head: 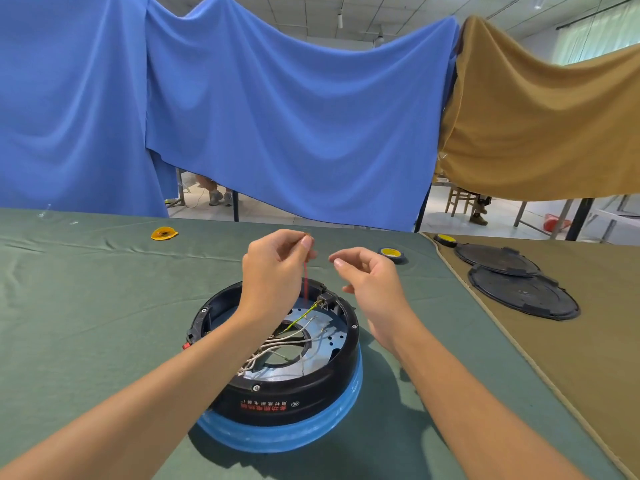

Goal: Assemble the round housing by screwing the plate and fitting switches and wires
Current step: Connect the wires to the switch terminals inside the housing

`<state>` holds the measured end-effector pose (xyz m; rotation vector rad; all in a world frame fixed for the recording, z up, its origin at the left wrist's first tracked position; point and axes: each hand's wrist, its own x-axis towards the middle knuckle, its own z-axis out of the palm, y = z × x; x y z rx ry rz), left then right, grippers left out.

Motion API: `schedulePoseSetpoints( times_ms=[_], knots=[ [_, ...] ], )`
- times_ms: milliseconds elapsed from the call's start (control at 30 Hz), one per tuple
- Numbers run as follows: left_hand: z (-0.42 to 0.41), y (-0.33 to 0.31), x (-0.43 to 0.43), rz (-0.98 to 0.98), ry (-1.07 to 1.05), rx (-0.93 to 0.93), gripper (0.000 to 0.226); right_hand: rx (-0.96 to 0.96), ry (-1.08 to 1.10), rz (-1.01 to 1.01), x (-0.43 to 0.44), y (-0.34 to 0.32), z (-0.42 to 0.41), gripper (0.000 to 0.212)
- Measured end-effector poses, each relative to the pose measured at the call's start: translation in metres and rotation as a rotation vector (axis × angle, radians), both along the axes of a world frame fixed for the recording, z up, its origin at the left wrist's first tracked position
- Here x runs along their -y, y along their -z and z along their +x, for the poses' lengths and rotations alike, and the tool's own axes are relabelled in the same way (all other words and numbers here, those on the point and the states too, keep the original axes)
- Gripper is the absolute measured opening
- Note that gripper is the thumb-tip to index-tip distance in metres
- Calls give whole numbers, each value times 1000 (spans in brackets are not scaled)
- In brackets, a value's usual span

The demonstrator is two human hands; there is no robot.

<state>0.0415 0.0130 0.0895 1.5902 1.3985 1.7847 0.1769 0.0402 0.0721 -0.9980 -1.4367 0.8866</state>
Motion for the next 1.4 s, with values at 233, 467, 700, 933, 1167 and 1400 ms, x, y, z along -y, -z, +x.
schedulePoseSetpoints(
  times_ms=[233,467,700,933,1167,1400],
  knots=[
    [1,16,-8,-361,-53,-728,21,195,158,-83,-19,26,6,18],
    [2,34,-20,-502,1,-862,21,283,139,-118,-32,38,3,8],
    [10,38,-14,-376,-99,-1067,21,340,111,-100,-36,38,-7,5],
    [7,34,-12,-417,-77,-880,15,317,104,-128,-33,43,-8,10],
    [12,38,-12,-409,-185,-816,12,301,102,-135,-31,44,-7,10],
    [23,43,-18,-444,-325,-860,11,281,90,-152,-29,44,-6,8]
  ],
)
